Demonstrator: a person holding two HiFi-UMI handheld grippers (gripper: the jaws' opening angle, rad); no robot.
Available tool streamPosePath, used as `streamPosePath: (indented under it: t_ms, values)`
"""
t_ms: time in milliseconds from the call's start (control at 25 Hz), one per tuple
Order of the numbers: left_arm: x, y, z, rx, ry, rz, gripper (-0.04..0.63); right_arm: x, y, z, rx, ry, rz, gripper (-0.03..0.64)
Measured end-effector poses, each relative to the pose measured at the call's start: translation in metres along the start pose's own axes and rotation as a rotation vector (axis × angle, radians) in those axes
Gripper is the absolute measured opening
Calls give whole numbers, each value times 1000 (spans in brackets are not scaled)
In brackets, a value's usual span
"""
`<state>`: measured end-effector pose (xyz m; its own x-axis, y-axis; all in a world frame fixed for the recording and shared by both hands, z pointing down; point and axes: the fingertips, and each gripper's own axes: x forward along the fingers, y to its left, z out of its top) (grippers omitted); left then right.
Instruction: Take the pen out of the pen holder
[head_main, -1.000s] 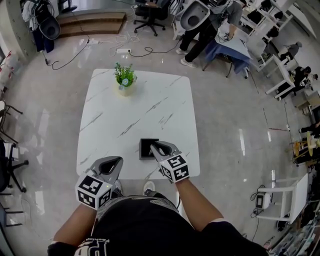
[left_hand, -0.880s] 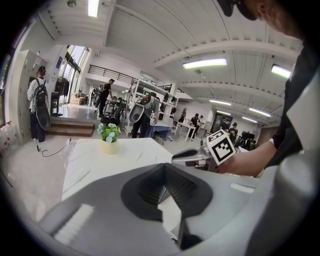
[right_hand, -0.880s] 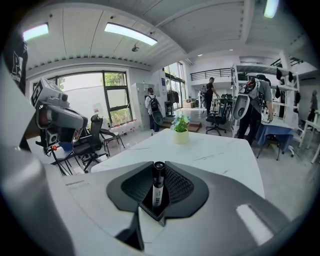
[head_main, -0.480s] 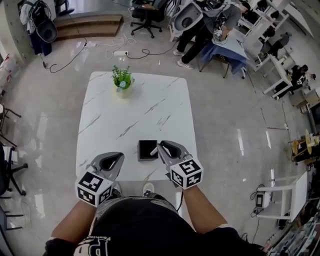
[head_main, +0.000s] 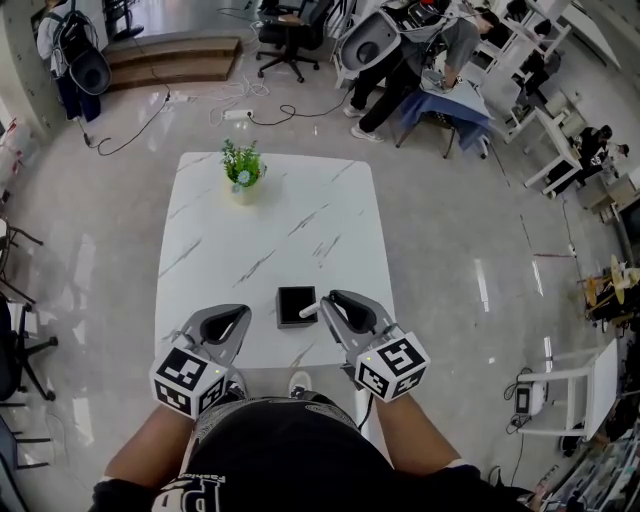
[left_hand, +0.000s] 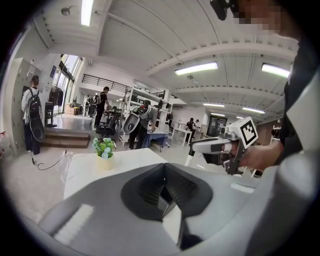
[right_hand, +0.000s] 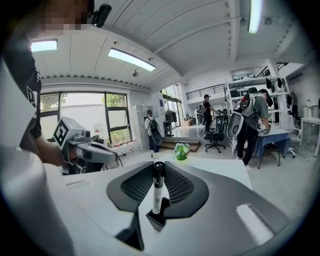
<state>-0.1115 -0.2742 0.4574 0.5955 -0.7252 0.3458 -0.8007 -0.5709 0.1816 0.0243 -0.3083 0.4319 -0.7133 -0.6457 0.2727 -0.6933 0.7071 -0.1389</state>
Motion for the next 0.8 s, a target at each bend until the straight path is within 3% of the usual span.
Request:
streamPosePath:
  t_ms: [800]
  values:
    - [-5, 4, 10, 22, -29, 8, 57, -10, 12, -10, 14, 1, 5, 64]
